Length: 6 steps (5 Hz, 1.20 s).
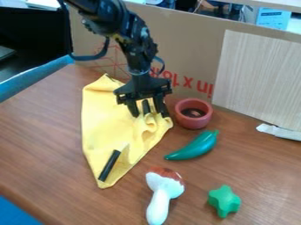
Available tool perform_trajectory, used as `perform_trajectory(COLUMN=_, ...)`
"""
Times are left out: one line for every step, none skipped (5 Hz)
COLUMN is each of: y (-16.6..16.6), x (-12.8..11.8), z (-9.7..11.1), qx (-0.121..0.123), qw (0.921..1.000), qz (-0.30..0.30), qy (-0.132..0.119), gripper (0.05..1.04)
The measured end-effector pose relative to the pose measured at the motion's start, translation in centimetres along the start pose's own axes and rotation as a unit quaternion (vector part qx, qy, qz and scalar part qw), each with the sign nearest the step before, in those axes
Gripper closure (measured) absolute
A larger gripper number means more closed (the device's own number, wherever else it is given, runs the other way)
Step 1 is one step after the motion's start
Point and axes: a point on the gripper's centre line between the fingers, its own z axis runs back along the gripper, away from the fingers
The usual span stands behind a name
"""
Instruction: Unfold cloth from top right to bottom left
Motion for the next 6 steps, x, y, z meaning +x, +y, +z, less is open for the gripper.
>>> perform_trajectory(y=0.0, x=0.0, z=-0.3, qx=-0.001, qw=1.0000, qz=-0.001, qy=-0.003, gripper=0.710)
perform_trajectory(y=0.1, x=-0.1, z=-0.3, qx=-0.005, qw=1.0000, qz=0.001, qy=0.007, gripper=0.928)
perform_trajectory(y=0.6, x=-0.5, z=-0.2, qx=-0.013, qw=0.9993, qz=0.010, qy=0.035, gripper=1.014)
perform_trajectory(y=0.7, x=0.2, z=2.4, qx=-0.044, qw=0.9979, qz=0.020, qy=0.042, gripper=1.024)
perform_trajectory(y=1.8, x=1.1, z=4.2, qx=-0.069, qw=0.9959, qz=0.032, qy=0.050, gripper=1.025)
perform_trajectory(y=3.3, x=1.8, z=6.1, qx=-0.090, qw=0.9939, qz=0.039, qy=0.050, gripper=1.025)
